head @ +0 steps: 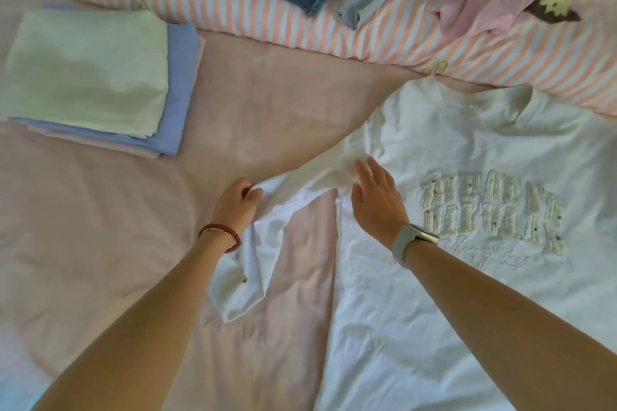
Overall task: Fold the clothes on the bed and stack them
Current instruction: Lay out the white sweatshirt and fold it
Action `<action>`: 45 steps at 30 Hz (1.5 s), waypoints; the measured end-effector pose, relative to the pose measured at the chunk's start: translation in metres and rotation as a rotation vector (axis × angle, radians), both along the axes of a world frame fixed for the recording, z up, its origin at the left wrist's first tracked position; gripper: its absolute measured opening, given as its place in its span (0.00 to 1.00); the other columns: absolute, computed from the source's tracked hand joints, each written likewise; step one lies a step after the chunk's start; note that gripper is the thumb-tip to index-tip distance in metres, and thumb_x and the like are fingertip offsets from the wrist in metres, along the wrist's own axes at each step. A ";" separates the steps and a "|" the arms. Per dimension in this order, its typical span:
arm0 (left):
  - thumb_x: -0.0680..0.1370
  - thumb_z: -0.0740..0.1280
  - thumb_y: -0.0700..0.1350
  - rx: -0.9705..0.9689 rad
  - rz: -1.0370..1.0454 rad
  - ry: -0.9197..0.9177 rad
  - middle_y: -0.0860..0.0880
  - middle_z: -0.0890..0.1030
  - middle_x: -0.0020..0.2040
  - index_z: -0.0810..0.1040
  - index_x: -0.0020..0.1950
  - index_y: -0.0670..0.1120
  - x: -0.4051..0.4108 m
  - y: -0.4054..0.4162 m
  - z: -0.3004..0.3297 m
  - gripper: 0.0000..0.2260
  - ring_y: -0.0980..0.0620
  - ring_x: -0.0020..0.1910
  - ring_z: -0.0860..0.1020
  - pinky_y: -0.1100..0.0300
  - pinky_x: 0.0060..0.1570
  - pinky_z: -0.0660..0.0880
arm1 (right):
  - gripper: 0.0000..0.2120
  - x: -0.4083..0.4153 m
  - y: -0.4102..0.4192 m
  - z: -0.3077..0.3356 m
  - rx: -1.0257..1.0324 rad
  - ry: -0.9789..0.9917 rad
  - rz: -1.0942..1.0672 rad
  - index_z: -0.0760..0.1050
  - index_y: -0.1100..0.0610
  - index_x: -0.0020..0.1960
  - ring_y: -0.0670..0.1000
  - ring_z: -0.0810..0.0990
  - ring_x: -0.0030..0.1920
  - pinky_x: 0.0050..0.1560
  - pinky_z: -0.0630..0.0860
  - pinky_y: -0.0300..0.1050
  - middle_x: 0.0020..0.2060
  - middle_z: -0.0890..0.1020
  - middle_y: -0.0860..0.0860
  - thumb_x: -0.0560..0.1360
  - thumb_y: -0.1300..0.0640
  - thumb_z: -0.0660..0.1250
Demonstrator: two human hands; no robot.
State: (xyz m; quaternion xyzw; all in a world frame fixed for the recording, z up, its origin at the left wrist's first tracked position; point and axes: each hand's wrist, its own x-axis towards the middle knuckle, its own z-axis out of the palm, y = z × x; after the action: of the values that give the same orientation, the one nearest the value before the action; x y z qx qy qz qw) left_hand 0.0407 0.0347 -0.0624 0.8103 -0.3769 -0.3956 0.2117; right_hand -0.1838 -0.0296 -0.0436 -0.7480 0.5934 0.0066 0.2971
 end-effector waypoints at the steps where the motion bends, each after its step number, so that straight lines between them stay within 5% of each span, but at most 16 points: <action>1: 0.77 0.61 0.41 -0.097 0.134 0.069 0.49 0.70 0.34 0.69 0.38 0.43 0.009 -0.004 0.003 0.08 0.51 0.33 0.68 0.60 0.36 0.61 | 0.24 0.001 -0.005 -0.001 -0.027 0.037 0.003 0.53 0.54 0.75 0.54 0.51 0.75 0.71 0.56 0.53 0.75 0.53 0.54 0.81 0.56 0.51; 5: 0.75 0.60 0.42 -0.297 0.446 -0.156 0.39 0.75 0.41 0.70 0.45 0.40 0.056 -0.020 0.006 0.05 0.45 0.40 0.71 0.61 0.38 0.61 | 0.24 0.007 -0.023 -0.006 -0.085 0.172 0.019 0.51 0.51 0.76 0.56 0.47 0.75 0.72 0.50 0.60 0.76 0.50 0.53 0.81 0.54 0.50; 7: 0.77 0.61 0.40 -0.258 0.390 -0.258 0.38 0.76 0.44 0.71 0.49 0.39 0.071 -0.029 0.001 0.05 0.41 0.43 0.73 0.57 0.41 0.65 | 0.25 0.011 -0.037 -0.015 -0.099 0.229 0.057 0.48 0.49 0.76 0.57 0.44 0.75 0.71 0.47 0.64 0.76 0.46 0.52 0.80 0.52 0.49; 12: 0.73 0.68 0.53 0.090 0.192 -0.107 0.50 0.74 0.46 0.70 0.55 0.47 0.077 -0.025 -0.008 0.16 0.48 0.44 0.72 0.57 0.45 0.67 | 0.26 0.020 -0.066 -0.053 0.152 0.378 0.141 0.37 0.37 0.73 0.57 0.35 0.74 0.68 0.43 0.68 0.75 0.35 0.48 0.78 0.39 0.43; 15: 0.72 0.69 0.56 0.141 0.127 -0.101 0.50 0.77 0.44 0.73 0.52 0.46 0.082 -0.003 -0.004 0.16 0.47 0.44 0.74 0.55 0.44 0.70 | 0.28 0.022 -0.070 -0.064 0.192 0.438 0.152 0.34 0.36 0.72 0.57 0.33 0.74 0.67 0.42 0.68 0.74 0.33 0.47 0.77 0.36 0.43; 19: 0.78 0.64 0.45 0.008 0.267 0.223 0.48 0.78 0.41 0.76 0.46 0.45 0.088 0.023 0.012 0.05 0.48 0.43 0.76 0.56 0.43 0.73 | 0.26 0.037 -0.054 -0.047 0.014 0.394 0.090 0.43 0.43 0.75 0.60 0.41 0.75 0.69 0.46 0.69 0.76 0.41 0.54 0.79 0.43 0.46; 23: 0.76 0.67 0.47 0.091 0.172 -0.024 0.49 0.74 0.32 0.73 0.37 0.43 0.105 0.029 0.028 0.11 0.51 0.33 0.71 0.59 0.32 0.66 | 0.25 0.067 0.002 -0.022 -0.262 0.199 0.122 0.55 0.49 0.75 0.63 0.51 0.74 0.68 0.48 0.70 0.75 0.53 0.60 0.78 0.50 0.50; 28: 0.75 0.67 0.48 0.322 0.010 -0.107 0.48 0.75 0.33 0.75 0.39 0.41 0.117 0.032 0.044 0.11 0.51 0.33 0.72 0.60 0.31 0.65 | 0.26 0.086 0.029 -0.034 0.159 0.264 0.224 0.40 0.43 0.75 0.59 0.37 0.74 0.70 0.39 0.66 0.76 0.39 0.52 0.80 0.43 0.44; 30: 0.77 0.65 0.45 0.357 -0.044 -0.074 0.47 0.74 0.32 0.73 0.37 0.43 0.114 0.030 0.051 0.10 0.51 0.32 0.71 0.60 0.31 0.64 | 0.25 0.087 0.015 -0.033 0.304 0.221 0.195 0.43 0.41 0.75 0.57 0.35 0.74 0.70 0.38 0.63 0.76 0.38 0.49 0.80 0.43 0.45; 31: 0.77 0.64 0.44 0.339 -0.041 0.030 0.47 0.74 0.34 0.73 0.37 0.43 0.111 0.030 0.057 0.09 0.50 0.33 0.72 0.60 0.33 0.66 | 0.24 0.087 0.010 -0.029 0.321 0.164 0.158 0.48 0.42 0.75 0.56 0.38 0.75 0.71 0.40 0.62 0.76 0.42 0.49 0.80 0.45 0.47; 33: 0.75 0.67 0.43 0.303 -0.030 0.522 0.45 0.77 0.41 0.76 0.44 0.44 0.102 0.030 0.073 0.03 0.50 0.38 0.77 0.60 0.39 0.72 | 0.19 0.084 0.008 -0.016 0.246 -0.081 -0.023 0.63 0.49 0.71 0.55 0.50 0.75 0.73 0.49 0.55 0.75 0.57 0.52 0.81 0.52 0.53; 35: 0.71 0.71 0.51 0.359 -0.125 0.964 0.46 0.81 0.50 0.80 0.52 0.50 0.090 0.033 0.086 0.12 0.51 0.47 0.81 0.61 0.44 0.77 | 0.14 0.077 0.020 0.002 0.182 -0.408 -0.366 0.74 0.55 0.62 0.54 0.66 0.69 0.67 0.62 0.47 0.64 0.73 0.53 0.80 0.59 0.55; 36: 0.71 0.71 0.55 0.374 -0.219 1.013 0.48 0.82 0.54 0.80 0.55 0.53 0.086 0.033 0.088 0.14 0.51 0.53 0.80 0.62 0.48 0.78 | 0.12 0.073 0.030 0.011 0.185 -0.515 -0.521 0.76 0.55 0.58 0.53 0.72 0.63 0.60 0.67 0.42 0.58 0.77 0.51 0.79 0.59 0.56; 38: 0.76 0.66 0.54 0.262 -0.212 0.855 0.48 0.82 0.56 0.79 0.56 0.51 0.078 0.028 0.081 0.12 0.51 0.55 0.80 0.61 0.55 0.76 | 0.09 0.066 0.054 0.023 0.246 -0.588 -0.683 0.76 0.51 0.51 0.51 0.78 0.53 0.52 0.70 0.40 0.49 0.80 0.48 0.79 0.57 0.57; 41: 0.80 0.61 0.45 0.152 0.133 0.414 0.43 0.79 0.57 0.74 0.57 0.45 0.071 0.020 0.059 0.08 0.50 0.47 0.79 0.59 0.49 0.75 | 0.09 0.069 0.092 0.024 0.365 -0.544 -0.630 0.74 0.52 0.55 0.46 0.78 0.44 0.42 0.72 0.32 0.44 0.80 0.47 0.78 0.51 0.59; 45: 0.80 0.58 0.51 0.414 0.202 0.577 0.49 0.80 0.49 0.72 0.59 0.48 0.055 0.033 0.033 0.11 0.50 0.47 0.80 0.54 0.47 0.75 | 0.15 0.099 0.124 0.011 0.507 -0.432 -0.545 0.67 0.53 0.57 0.49 0.76 0.49 0.42 0.70 0.36 0.48 0.76 0.48 0.74 0.48 0.65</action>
State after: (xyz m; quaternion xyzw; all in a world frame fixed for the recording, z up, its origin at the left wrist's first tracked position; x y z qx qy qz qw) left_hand 0.0961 0.0677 -0.0299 0.7242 -0.1318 -0.6529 0.1788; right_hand -0.0844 0.0939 -0.0326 -0.4513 0.6731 -0.0833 0.5800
